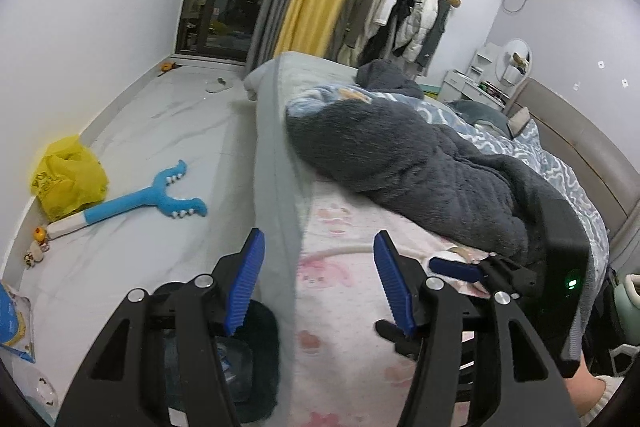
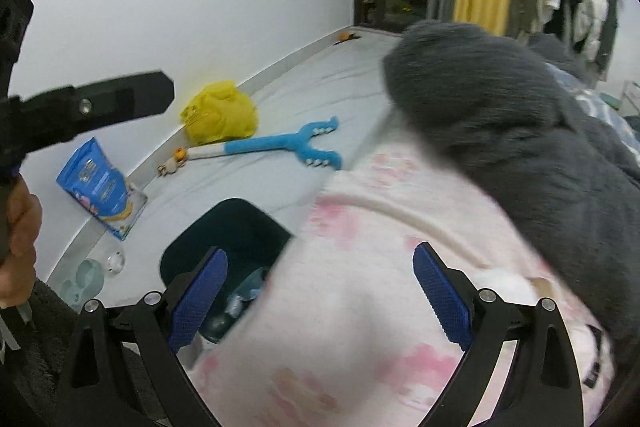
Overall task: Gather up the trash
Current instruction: 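Move both tools back over the tissue balls on the bed, then grasp a white tissue ball with the right tool while the left tool grasps another tissue ball, then carry both tissue balls over the green bin with both tools, then open the left tool to drop its tissue ball while the right tool releases its ball into the bin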
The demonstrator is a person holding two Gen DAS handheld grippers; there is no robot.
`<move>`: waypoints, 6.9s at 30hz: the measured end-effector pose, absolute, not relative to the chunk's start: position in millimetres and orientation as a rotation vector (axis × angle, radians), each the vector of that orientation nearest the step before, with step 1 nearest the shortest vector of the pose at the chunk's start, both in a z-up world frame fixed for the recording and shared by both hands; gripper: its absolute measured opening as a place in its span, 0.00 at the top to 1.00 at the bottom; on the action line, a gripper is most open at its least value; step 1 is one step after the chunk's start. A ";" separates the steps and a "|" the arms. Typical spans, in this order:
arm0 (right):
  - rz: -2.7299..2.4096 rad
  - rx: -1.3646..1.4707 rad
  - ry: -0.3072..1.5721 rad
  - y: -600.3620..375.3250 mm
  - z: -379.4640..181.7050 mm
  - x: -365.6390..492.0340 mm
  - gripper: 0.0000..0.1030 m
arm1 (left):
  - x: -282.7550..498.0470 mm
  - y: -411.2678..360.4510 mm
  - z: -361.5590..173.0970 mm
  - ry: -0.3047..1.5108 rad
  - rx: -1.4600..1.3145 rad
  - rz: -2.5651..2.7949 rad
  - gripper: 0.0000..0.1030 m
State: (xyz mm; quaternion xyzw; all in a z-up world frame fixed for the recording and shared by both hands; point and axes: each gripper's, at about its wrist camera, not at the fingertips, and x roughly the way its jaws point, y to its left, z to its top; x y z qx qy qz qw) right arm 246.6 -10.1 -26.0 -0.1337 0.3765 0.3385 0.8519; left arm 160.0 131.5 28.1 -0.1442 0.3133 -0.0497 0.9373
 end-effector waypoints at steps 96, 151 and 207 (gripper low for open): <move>0.472 -0.032 0.780 -184.5 -22.8 306.5 0.47 | 224.9 -19.3 -44.0 0.825 -0.029 -0.255 0.59; 0.885 -0.161 0.796 86.0 0.3 253.1 0.47 | 167.1 222.3 -187.5 1.253 -0.314 0.133 0.57; 0.759 -0.443 1.345 219.3 -242.0 266.0 0.47 | 103.7 299.3 -26.8 0.751 -0.297 0.079 0.56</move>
